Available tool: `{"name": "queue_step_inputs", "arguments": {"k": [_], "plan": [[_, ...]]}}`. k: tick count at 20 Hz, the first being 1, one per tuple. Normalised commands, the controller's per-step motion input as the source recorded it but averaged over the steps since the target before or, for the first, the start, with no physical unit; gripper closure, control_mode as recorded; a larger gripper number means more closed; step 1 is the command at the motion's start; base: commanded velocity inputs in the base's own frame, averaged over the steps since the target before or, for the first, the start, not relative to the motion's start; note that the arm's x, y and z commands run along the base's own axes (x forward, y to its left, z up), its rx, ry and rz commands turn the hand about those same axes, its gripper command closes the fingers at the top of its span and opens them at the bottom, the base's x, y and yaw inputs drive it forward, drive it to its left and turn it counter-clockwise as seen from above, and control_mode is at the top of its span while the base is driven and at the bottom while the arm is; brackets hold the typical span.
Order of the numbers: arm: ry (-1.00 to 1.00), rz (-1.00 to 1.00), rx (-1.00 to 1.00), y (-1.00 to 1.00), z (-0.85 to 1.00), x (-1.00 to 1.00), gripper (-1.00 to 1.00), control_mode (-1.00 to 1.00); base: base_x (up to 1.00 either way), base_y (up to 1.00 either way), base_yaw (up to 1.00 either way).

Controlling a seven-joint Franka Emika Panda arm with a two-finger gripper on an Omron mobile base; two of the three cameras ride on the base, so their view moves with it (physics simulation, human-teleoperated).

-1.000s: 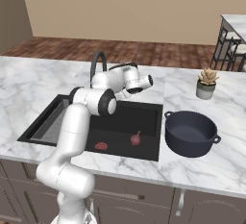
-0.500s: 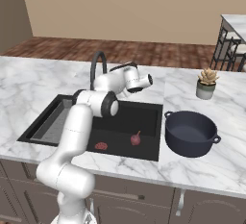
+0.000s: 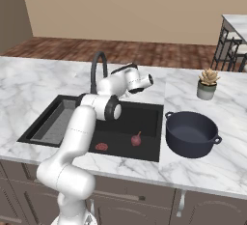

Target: Dump the onion from the pot into the sink. Then turn on the water and wash the onion. Then turn off the water and put the onion back in the pot.

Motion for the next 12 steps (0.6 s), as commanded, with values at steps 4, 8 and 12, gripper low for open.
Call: {"name": "queue_step_inputs", "arguments": {"k": [4, 8, 12], "plan": [[0.09, 0.00, 0.00, 0.01, -0.02, 0.03, -1.00, -1.00, 0.00, 0.00, 0.00], [0.04, 0.00, 0.00, 0.06, 0.00, 0.00, -1.00, -1.00, 0.00, 0.00, 0.00], [0.02, 0.00, 0.00, 0.12, 0.00, 0.00, -1.00, -1.00, 0.00, 0.00, 0.00]]}}
